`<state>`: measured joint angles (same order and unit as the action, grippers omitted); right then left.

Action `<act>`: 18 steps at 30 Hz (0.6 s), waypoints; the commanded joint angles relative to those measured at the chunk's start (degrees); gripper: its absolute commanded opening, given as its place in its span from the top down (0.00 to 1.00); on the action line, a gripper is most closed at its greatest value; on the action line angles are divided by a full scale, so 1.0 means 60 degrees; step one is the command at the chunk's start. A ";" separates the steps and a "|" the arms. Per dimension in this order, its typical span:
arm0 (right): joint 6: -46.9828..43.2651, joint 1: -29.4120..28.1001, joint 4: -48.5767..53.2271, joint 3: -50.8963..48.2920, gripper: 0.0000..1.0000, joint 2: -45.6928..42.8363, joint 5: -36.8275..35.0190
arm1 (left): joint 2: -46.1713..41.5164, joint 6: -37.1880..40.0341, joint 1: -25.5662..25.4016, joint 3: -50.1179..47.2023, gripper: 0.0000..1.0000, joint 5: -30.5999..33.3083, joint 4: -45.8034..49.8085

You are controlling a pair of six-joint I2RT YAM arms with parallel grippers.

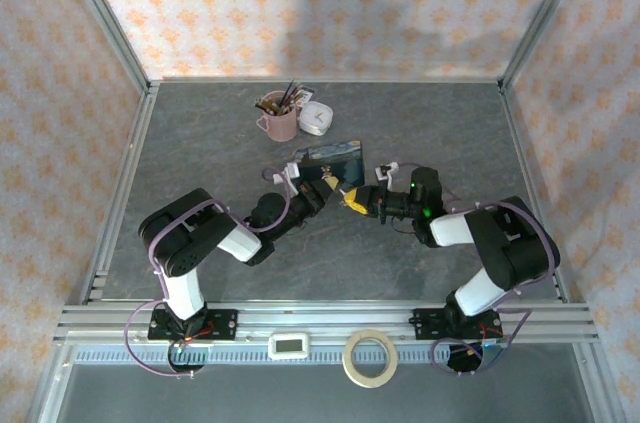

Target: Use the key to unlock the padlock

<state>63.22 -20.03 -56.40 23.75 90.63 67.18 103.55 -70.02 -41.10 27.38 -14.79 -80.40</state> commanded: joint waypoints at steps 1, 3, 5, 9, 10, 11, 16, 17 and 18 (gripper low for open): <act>-0.0603 0.0058 -0.0001 0.0627 1.00 -0.0056 -0.1186 | -0.0031 0.0243 -0.0566 0.0429 1.00 -0.2382 -0.1124; -0.1482 0.0044 0.1267 0.0902 1.00 -0.0217 -0.1614 | -0.0059 0.0330 -0.0581 0.0461 1.00 -0.2528 -0.0919; -0.1899 0.0048 0.1796 0.1036 1.00 -0.0445 -0.1994 | -0.0035 0.0374 -0.0610 0.0490 1.00 -0.2688 -0.0833; -0.2835 -0.0123 0.2481 0.1140 1.00 -0.1187 -0.2812 | 0.0111 0.0282 -0.0691 0.0644 1.00 -0.3023 -0.0834; -0.3296 -0.0194 0.2894 0.1194 1.00 -0.1381 -0.3120 | 0.0145 0.0246 -0.0693 0.0675 1.00 -0.3068 -0.0865; -0.3819 -0.0252 0.3197 0.1213 1.00 -0.1562 -0.3393 | 0.0184 0.0183 -0.0708 0.0703 1.00 -0.3112 -0.0909; -0.4684 -0.0265 0.3137 0.1184 1.00 -0.1624 -0.3101 | 0.0335 -0.0032 -0.0700 0.0935 1.00 -0.3376 -0.1160; -0.4684 -0.0265 0.3000 0.1172 1.00 -0.1498 -0.2881 | 0.0349 -0.0055 -0.0695 0.0969 1.00 -0.3409 -0.1186; -0.4674 -0.0273 0.2823 0.1162 1.00 -0.1354 -0.2642 | 0.0350 -0.0098 -0.0695 0.0988 1.00 -0.3430 -0.1228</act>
<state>39.57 -21.12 -33.98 26.28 80.99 56.12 105.54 -69.65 -40.75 30.44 -17.45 -79.13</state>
